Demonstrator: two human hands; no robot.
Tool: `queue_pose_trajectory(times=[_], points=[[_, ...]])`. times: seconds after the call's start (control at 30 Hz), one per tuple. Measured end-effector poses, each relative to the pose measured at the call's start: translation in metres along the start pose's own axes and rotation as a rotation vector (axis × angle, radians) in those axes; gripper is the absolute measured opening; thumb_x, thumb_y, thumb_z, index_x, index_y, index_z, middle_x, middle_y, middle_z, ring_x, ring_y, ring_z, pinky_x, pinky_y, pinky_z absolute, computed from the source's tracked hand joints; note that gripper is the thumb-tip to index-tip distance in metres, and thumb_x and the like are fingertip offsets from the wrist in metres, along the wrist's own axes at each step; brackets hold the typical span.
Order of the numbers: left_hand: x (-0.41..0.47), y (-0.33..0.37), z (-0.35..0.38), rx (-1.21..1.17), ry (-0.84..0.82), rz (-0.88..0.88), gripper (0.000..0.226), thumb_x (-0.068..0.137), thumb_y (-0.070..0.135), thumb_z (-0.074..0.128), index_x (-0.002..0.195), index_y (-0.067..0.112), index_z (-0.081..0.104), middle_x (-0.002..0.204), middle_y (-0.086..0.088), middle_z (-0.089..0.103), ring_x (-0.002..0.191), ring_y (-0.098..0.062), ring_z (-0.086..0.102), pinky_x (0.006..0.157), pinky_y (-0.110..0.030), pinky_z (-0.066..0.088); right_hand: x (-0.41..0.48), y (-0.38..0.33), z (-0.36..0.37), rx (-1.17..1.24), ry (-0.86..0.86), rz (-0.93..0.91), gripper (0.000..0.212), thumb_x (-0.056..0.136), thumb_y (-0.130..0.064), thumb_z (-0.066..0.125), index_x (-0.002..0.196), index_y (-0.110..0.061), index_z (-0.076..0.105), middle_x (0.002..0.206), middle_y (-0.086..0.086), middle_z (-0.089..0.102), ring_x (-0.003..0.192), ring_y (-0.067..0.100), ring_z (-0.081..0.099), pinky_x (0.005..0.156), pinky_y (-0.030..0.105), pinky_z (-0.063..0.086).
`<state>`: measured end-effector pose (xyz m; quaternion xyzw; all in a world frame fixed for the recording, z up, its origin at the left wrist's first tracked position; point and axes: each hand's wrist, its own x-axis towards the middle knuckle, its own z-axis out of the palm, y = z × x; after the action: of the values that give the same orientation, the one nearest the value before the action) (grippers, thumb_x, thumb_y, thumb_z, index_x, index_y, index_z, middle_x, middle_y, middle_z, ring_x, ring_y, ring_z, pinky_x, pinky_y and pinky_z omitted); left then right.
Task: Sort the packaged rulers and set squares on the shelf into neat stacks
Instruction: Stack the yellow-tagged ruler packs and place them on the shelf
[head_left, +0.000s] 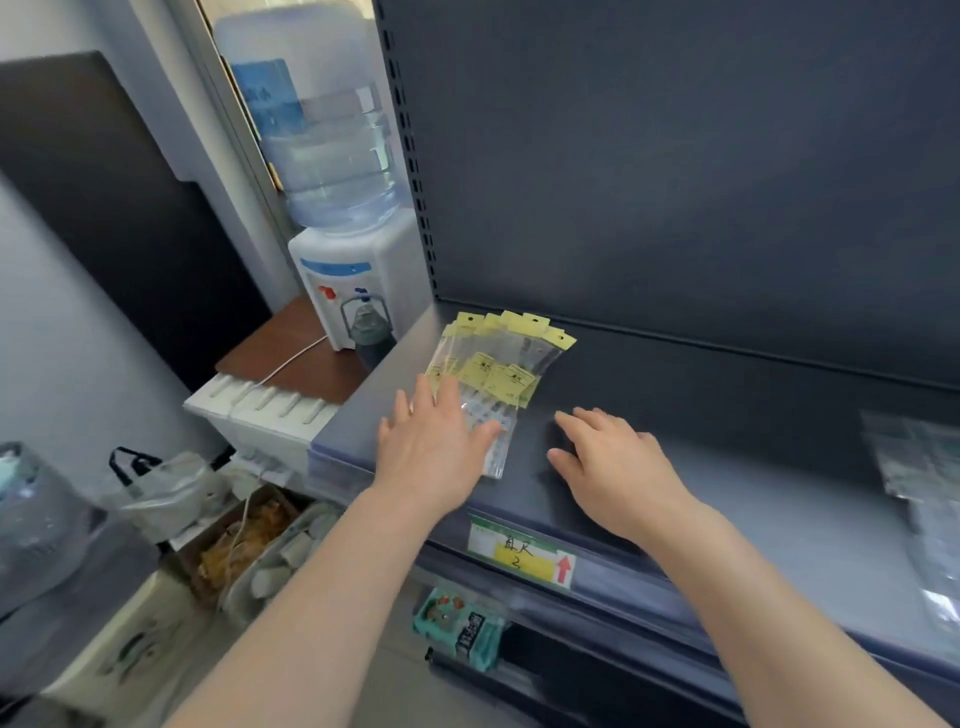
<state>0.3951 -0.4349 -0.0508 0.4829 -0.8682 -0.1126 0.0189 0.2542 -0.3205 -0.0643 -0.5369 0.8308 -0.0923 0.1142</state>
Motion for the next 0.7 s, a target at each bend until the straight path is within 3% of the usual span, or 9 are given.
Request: queue_pose_trajectory(times=[0.13, 0.23, 0.3, 0.4, 0.53, 0.6, 0.7], points=[[0.021, -0.009, -0.005, 0.016, -0.027, -0.104, 0.069, 0.096, 0.06, 0.033, 0.145, 0.013, 0.026, 0.145, -0.017, 0.04, 0.129, -0.039, 0.04, 0.099, -0.05, 0.04, 0.024, -0.013, -0.007, 0.067, 0.002, -0.012, 0.047, 0.102, -0.038, 0.031, 0.146, -0.021, 0.03, 0.147, 0.0, 0.041, 0.133, 0.027, 0.035, 0.102, 0.044, 0.034], [0.026, -0.002, -0.01, 0.044, 0.038, -0.077, 0.038, 0.102, 0.04, 0.036, 0.124, 0.009, 0.036, 0.118, -0.018, 0.061, 0.105, -0.036, 0.053, 0.073, -0.04, 0.04, 0.041, -0.015, -0.01, 0.132, -0.001, -0.009, 0.045, 0.101, -0.036, 0.034, 0.142, -0.018, 0.034, 0.135, 0.003, 0.052, 0.126, 0.029, 0.04, 0.098, 0.043, 0.04], [0.028, 0.006, -0.016, 0.036, 0.06, -0.039, 0.021, 0.101, 0.022, 0.042, 0.117, 0.009, 0.037, 0.109, -0.017, 0.063, 0.087, -0.032, 0.054, 0.065, -0.038, 0.037, 0.05, -0.011, -0.013, 0.151, -0.007, 0.01, 0.047, 0.101, -0.039, 0.033, 0.144, -0.018, 0.033, 0.132, 0.005, 0.054, 0.124, 0.03, 0.04, 0.095, 0.044, 0.043], [0.035, 0.026, -0.016, -0.036, 0.027, 0.041, 0.025, 0.096, 0.011, 0.044, 0.121, 0.009, 0.039, 0.109, -0.017, 0.062, 0.09, -0.035, 0.057, 0.067, -0.039, 0.039, 0.065, 0.001, -0.02, 0.126, -0.018, 0.072, 0.058, 0.097, -0.054, 0.032, 0.143, -0.018, 0.034, 0.134, 0.007, 0.053, 0.124, 0.031, 0.04, 0.094, 0.044, 0.043], [0.042, 0.049, -0.002, -0.187, -0.14, 0.181, 0.034, 0.093, 0.016, 0.046, 0.126, 0.017, 0.042, 0.111, -0.004, 0.066, 0.106, -0.028, 0.06, 0.086, -0.041, 0.05, 0.074, 0.015, -0.033, 0.024, -0.079, 0.153, 0.1, 0.075, -0.085, 0.03, 0.146, -0.016, 0.028, 0.145, 0.006, 0.042, 0.133, 0.03, 0.034, 0.101, 0.047, 0.034], [0.05, 0.049, -0.003, -0.126, -0.09, 0.167, 0.032, 0.092, 0.015, 0.049, 0.124, 0.019, 0.045, 0.113, -0.002, 0.065, 0.106, -0.028, 0.059, 0.084, -0.037, 0.048, 0.075, 0.022, -0.036, 0.003, -0.1, 0.155, 0.116, 0.063, -0.09, 0.042, 0.149, -0.015, 0.022, 0.149, 0.004, 0.037, 0.136, 0.028, 0.031, 0.104, 0.047, 0.032], [0.066, 0.04, -0.013, -0.038, 0.107, 0.14, 0.025, 0.091, 0.009, 0.045, 0.114, 0.017, 0.05, 0.111, -0.006, 0.064, 0.098, -0.028, 0.056, 0.072, -0.034, 0.04, 0.074, 0.03, -0.035, -0.069, -0.13, 0.097, 0.125, 0.055, -0.078, 0.066, 0.152, -0.019, 0.014, 0.151, -0.001, 0.032, 0.137, 0.026, 0.027, 0.105, 0.047, 0.032]])
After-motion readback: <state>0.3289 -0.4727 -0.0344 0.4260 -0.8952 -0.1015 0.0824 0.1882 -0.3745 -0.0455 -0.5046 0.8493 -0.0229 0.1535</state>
